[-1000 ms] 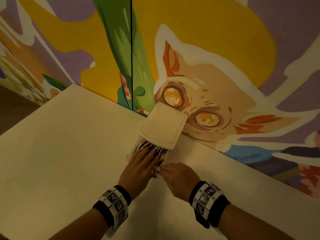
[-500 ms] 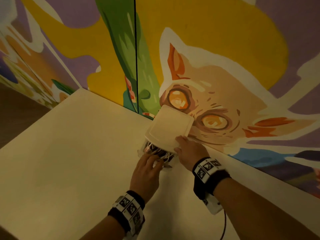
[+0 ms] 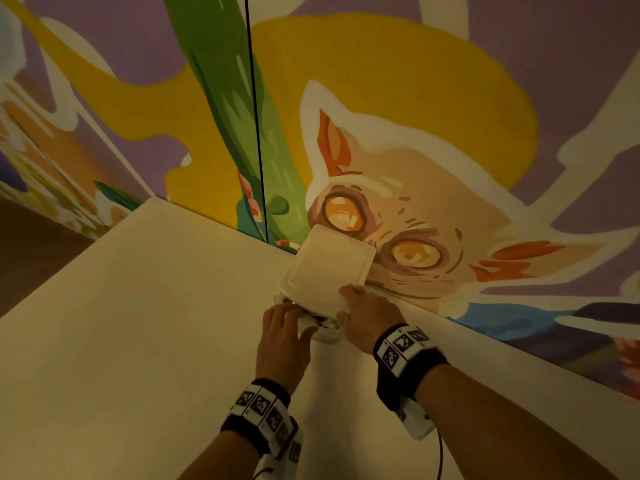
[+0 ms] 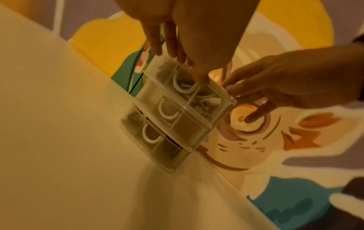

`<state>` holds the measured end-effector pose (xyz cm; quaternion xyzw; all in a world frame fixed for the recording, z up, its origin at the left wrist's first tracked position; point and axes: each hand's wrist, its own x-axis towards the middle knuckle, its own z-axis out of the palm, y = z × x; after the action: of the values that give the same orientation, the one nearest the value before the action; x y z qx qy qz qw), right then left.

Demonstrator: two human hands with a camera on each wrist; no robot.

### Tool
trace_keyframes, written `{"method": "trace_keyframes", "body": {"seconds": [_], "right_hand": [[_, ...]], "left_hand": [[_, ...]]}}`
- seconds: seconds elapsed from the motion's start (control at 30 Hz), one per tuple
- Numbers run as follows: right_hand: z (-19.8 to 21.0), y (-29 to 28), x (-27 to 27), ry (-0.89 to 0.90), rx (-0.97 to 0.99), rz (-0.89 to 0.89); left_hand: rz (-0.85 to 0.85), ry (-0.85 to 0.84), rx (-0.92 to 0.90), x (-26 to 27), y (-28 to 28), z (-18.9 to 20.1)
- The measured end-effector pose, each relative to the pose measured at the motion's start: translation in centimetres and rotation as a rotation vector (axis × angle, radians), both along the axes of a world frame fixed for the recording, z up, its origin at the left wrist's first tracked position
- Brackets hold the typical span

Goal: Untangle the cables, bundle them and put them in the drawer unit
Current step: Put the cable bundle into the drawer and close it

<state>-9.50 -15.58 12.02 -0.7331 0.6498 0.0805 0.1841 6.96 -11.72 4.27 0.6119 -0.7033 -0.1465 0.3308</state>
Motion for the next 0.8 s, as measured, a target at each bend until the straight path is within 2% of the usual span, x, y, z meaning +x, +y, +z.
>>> {"method": "trace_keyframes", "body": {"seconds": [0.1, 0.2, 0.23, 0.3, 0.37, 0.4, 0.43, 0.6, 0.8], "right_hand": [[0.1, 0.0, 0.1, 0.010, 0.025, 0.001], [-0.1, 0.0, 0.0, 0.019, 0.038, -0.005], [-0.2, 0.0, 0.1, 0.024, 0.027, -0.010], [-0.4, 0.2, 0.2, 0.026, -0.018, -0.025], [-0.6, 0.4, 0.3, 0.023, -0.042, -0.040], [-0.8, 0.6, 0.4, 0.016, -0.041, -0.044], [-0.9, 0.6, 0.4, 0.005, -0.035, -0.046], [0.1, 0.2, -0.6, -0.070, 0.017, -0.082], [-0.5, 1.1, 1.8, 0.034, -0.059, -0.056]], "left_hand": [[0.067, 0.056, 0.069, 0.3, -1.0, 0.1], [0.226, 0.153, 0.156, 0.3, -0.8, 0.6], [0.295, 0.236, 0.201, 0.2, -0.5, 0.6], [0.419, 0.561, 0.386, -0.3, 0.0, 0.7], [0.468, 1.016, 0.573, -1.0, 0.5, 1.1], [0.467, 1.192, 0.610, -1.2, 0.7, 1.2], [0.459, 1.274, 0.608, -1.3, 0.9, 1.3], [0.446, 1.271, 0.520, -2.0, 1.0, 1.5], [0.394, 1.368, 0.547, -2.1, 1.3, 1.5]]}}
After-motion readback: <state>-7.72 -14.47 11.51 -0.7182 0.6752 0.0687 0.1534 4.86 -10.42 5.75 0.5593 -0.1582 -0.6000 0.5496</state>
